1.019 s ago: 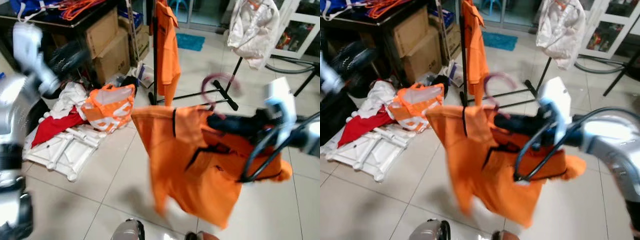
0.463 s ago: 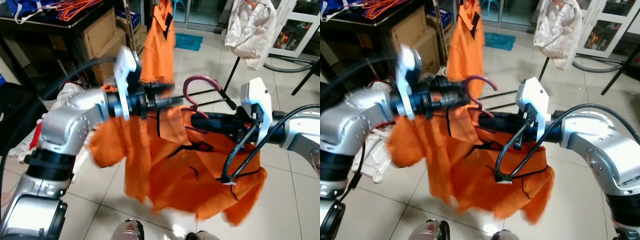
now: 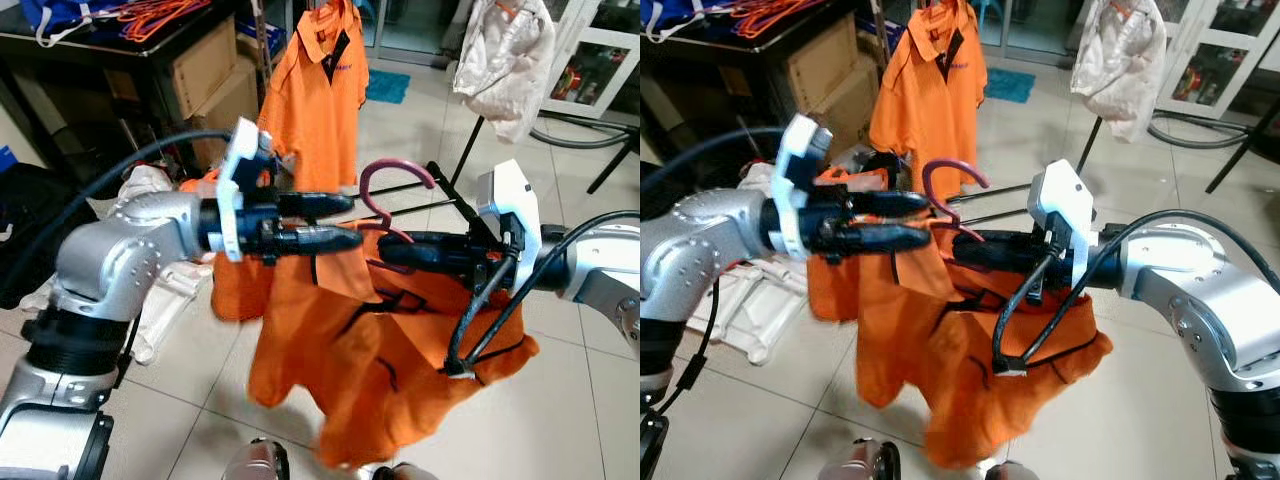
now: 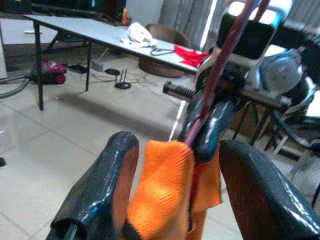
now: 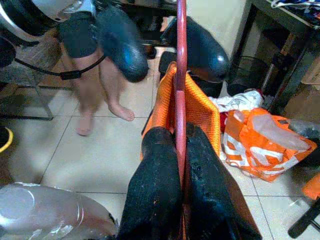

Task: Hang hanger

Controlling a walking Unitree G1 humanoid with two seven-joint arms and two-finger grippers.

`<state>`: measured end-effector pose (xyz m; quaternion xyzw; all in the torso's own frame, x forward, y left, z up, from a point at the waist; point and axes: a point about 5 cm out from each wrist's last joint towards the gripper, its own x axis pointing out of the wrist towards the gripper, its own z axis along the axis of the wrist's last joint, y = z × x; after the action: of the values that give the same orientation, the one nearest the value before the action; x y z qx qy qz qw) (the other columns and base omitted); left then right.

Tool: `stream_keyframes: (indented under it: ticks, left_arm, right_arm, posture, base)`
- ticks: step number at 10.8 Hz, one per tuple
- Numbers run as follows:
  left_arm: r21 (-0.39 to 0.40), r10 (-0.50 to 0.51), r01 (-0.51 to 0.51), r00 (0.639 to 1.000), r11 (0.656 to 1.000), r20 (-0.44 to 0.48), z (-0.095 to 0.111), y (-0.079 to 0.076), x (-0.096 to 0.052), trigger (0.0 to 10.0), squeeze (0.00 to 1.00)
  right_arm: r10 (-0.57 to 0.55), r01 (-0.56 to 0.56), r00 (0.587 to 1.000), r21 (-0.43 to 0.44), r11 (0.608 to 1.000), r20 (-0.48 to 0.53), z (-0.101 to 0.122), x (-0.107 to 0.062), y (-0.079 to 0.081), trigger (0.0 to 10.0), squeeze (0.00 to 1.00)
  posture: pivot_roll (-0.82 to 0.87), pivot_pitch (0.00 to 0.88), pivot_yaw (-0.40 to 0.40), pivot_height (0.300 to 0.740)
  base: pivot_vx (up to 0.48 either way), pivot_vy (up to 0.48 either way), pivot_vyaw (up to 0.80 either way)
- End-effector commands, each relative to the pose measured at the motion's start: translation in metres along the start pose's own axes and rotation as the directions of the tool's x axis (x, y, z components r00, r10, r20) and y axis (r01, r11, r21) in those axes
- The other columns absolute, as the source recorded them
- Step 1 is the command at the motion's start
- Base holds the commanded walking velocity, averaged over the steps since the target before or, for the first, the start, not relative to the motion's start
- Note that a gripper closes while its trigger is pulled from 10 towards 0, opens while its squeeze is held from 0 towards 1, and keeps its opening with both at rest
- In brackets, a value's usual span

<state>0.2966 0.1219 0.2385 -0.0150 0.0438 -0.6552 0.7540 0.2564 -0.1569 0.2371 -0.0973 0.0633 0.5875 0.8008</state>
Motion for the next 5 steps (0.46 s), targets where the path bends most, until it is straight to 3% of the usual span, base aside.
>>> stream_keyframes:
  ticks: [1,3,5]
  left_arm:
    - [0.067,0.079,-0.075,0.996,0.995,-0.052,-0.002,0.009,-0.002,10.0,0.00]
    - [0.077,0.078,-0.071,0.991,0.995,-0.104,-0.008,0.012,-0.008,10.0,0.00]
    - [0.019,-0.012,0.015,0.991,1.000,-0.131,-0.013,0.006,-0.010,10.0,0.00]
  right_arm:
    - [0.043,-0.042,0.999,-0.056,0.998,0.011,0.012,-0.001,0.006,10.0,0.00]
    - [0.076,-0.075,0.997,-0.058,0.995,0.011,0.015,-0.003,0.012,10.0,0.00]
    - [0.094,-0.094,0.996,-0.060,0.994,0.005,0.016,-0.005,0.014,10.0,0.00]
  posture:
    - [-0.04,0.086,0.016,0.740]
    - [-0.05,0.090,0.021,0.740]
    - [-0.05,0.090,0.025,0.740]
  base:
    - [0.000,0.000,0.00]
    - [0.000,0.000,0.00]
    - [0.000,0.000,0.00]
